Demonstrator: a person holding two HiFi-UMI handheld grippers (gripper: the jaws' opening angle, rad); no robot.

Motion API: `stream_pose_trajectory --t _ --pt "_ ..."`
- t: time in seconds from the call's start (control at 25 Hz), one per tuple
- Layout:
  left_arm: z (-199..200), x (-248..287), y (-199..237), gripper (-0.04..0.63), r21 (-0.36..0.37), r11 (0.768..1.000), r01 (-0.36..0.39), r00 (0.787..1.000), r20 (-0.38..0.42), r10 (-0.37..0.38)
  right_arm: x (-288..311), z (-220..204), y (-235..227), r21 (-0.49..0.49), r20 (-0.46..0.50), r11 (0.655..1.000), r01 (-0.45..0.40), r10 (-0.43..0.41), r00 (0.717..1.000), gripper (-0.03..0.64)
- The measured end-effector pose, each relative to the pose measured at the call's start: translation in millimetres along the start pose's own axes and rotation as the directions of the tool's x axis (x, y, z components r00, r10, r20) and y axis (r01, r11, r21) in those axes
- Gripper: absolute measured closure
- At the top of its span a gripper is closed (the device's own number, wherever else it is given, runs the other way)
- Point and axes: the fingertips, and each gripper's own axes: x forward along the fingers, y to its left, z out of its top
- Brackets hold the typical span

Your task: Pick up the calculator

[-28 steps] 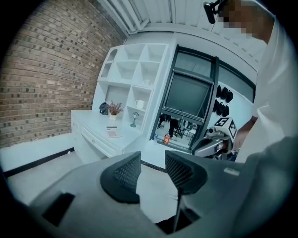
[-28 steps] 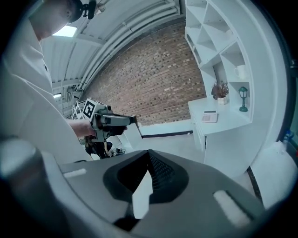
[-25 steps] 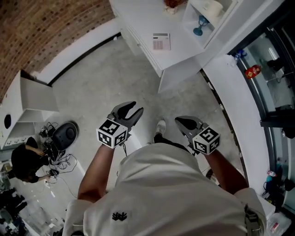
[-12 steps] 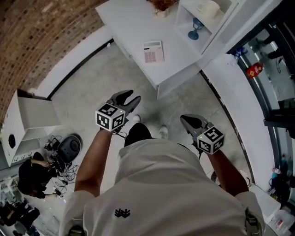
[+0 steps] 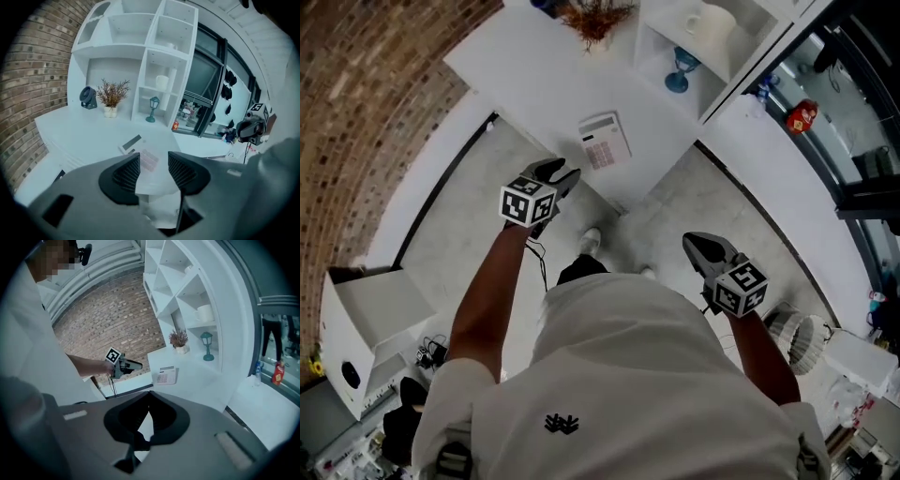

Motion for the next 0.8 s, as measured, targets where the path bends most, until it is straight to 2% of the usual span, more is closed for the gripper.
stream_pose_trajectory --t 0.16,0.4,0.6,0.8 --pt "16 40 47 0.386 0.022 0.996 0.089 0.995 -0.041 -0.088 29 15 4 0.044 0.011 0.995 0.090 -0.091 0.996 0.604" --pt "28 99 86 0.359 0.075 0.974 0.214 0.971 -0.128 -0.204 50 20 10 0.144 0.031 0.960 0.239 -0.246 0.969 0.604" --pt "27 141 98 0.353 0.094 0.948 0.304 0.938 -0.205 -0.280 50 10 9 0.192 -0.008 0.924 0.329 -0.334 0.943 0.604" --pt "19 169 87 0.359 0.055 0.920 0.387 0.899 -0.245 -0.364 43 7 -3 0.235 -0.014 0.883 0.406 -0.415 0.910 0.604"
